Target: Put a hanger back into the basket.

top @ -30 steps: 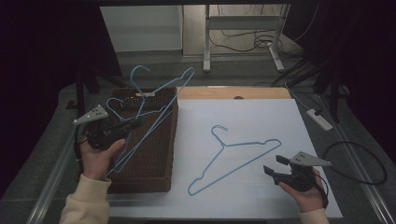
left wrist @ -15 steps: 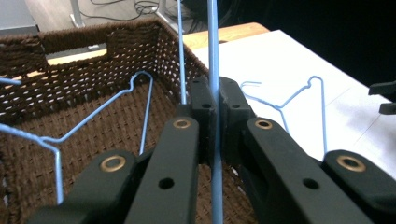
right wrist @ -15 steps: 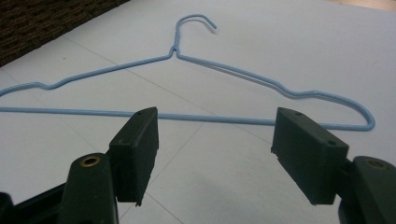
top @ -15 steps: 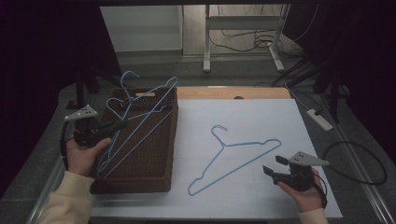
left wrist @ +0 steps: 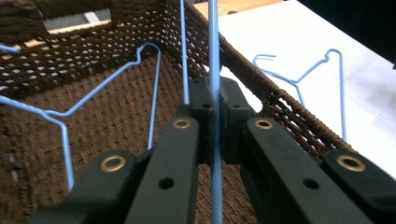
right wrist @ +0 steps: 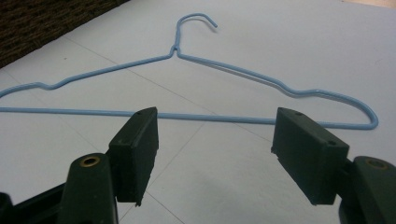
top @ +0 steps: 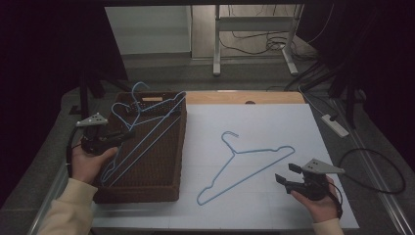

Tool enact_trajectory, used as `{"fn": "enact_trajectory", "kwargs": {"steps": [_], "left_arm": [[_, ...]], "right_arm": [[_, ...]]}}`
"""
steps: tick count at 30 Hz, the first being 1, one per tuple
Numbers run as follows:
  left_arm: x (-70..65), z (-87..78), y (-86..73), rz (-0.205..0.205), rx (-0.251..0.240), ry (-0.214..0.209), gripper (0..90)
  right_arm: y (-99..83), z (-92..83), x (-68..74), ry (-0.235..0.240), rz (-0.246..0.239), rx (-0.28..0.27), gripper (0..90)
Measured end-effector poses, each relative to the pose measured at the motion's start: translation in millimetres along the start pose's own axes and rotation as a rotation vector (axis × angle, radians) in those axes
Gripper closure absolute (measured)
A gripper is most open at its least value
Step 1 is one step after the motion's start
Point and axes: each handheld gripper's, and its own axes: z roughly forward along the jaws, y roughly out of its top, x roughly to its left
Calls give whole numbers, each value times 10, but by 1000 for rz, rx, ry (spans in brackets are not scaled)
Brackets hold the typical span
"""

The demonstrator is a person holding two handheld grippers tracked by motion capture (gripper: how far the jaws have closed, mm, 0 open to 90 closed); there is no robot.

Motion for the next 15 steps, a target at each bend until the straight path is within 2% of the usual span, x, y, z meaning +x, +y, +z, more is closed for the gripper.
{"fn": "enact_trajectory", "kwargs": {"steps": [7,15], "left_arm": [[23,-43,-20,-10,-9,-8,863],[80,-111,-91,-25,-9,8,863]], "right_arm": [[-3,2,-1,1,2,-1,323],[-2,11,5,4,3,3,323]]}}
